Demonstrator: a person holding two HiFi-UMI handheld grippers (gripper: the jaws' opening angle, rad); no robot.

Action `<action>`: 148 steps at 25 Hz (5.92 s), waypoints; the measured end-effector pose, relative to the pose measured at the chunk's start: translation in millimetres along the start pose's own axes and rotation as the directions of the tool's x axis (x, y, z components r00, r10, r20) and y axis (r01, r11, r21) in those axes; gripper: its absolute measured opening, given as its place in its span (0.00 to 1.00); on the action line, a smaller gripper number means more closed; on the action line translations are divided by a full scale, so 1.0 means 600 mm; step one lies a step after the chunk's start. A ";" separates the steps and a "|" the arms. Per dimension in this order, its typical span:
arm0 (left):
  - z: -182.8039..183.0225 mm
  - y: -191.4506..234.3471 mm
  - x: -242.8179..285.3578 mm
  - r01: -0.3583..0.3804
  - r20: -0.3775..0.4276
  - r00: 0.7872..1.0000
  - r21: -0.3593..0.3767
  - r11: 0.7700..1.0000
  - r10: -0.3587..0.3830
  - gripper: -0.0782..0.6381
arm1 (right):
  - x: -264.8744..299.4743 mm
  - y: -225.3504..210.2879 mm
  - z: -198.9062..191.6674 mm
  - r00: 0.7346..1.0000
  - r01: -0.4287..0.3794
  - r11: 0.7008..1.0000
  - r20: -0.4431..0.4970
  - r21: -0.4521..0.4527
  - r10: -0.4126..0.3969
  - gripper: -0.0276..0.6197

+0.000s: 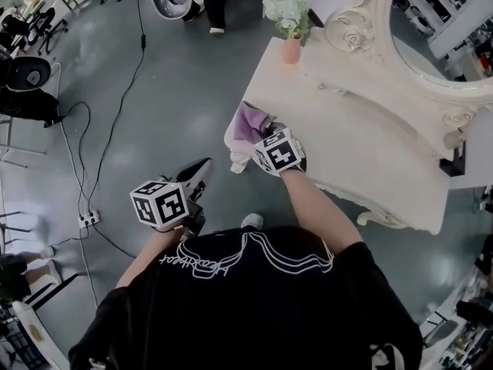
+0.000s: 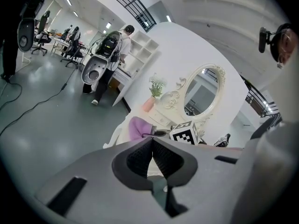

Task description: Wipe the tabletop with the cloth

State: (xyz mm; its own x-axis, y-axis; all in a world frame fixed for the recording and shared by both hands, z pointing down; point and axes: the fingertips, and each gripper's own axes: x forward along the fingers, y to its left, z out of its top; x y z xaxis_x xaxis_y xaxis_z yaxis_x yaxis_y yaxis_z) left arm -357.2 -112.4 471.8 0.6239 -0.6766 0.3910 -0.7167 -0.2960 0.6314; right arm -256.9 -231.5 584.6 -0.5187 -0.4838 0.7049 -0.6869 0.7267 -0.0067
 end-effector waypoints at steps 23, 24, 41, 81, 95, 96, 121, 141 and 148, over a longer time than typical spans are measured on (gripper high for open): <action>-0.001 -0.062 0.074 0.146 -0.073 0.987 0.048 0.988 -0.142 0.12 | -0.082 -0.064 -0.079 0.993 0.122 0.987 -0.008 0.104 -0.122 0.12; -0.003 -0.064 0.077 0.151 -0.078 0.986 0.049 0.987 -0.147 0.12 | -0.087 -0.067 -0.083 0.992 0.129 0.986 -0.008 0.109 -0.128 0.12; -0.025 -0.086 0.113 0.194 -0.145 0.972 0.051 0.980 -0.185 0.12 | -0.143 -0.102 -0.136 0.981 0.192 0.966 0.000 0.172 -0.195 0.12; -0.106 -0.246 0.241 0.300 -0.293 0.920 0.092 0.950 -0.262 0.12 | -0.326 -0.221 -0.314 0.938 0.338 0.899 -0.025 0.277 -0.345 0.12; -0.132 -0.326 0.287 0.287 -0.274 0.928 0.093 0.953 -0.252 0.12 | -0.402 -0.267 -0.382 0.946 0.320 0.901 -0.047 0.293 -0.320 0.12; -0.134 -0.330 0.290 0.283 -0.274 0.929 0.099 0.954 -0.248 0.12 | -0.408 -0.272 -0.389 0.946 0.319 0.901 -0.050 0.293 -0.319 0.12; -0.193 -0.471 0.399 0.313 -0.326 0.910 0.136 0.940 -0.256 0.12 | -0.551 -0.364 -0.529 0.934 0.349 0.864 -0.061 0.362 -0.352 0.12; -0.279 -0.621 0.505 0.399 -0.374 0.869 0.141 0.906 -0.324 0.12 | -0.668 -0.440 -0.644 0.923 0.375 0.842 -0.071 0.388 -0.379 0.12; -0.292 -0.661 0.526 0.418 -0.363 0.866 0.147 0.896 -0.344 0.12 | -0.710 -0.471 -0.685 0.909 0.405 0.822 -0.081 0.401 -0.409 0.12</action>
State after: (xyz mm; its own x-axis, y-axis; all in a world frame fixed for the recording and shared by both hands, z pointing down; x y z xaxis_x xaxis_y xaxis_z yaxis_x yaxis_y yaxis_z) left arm 178.6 -90.4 461.9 0.9001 -0.2388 0.3645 -0.4273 -0.6476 0.6309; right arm 367.3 -30.1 577.4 -0.1495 -0.6975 0.7008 -0.9786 0.2057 -0.0040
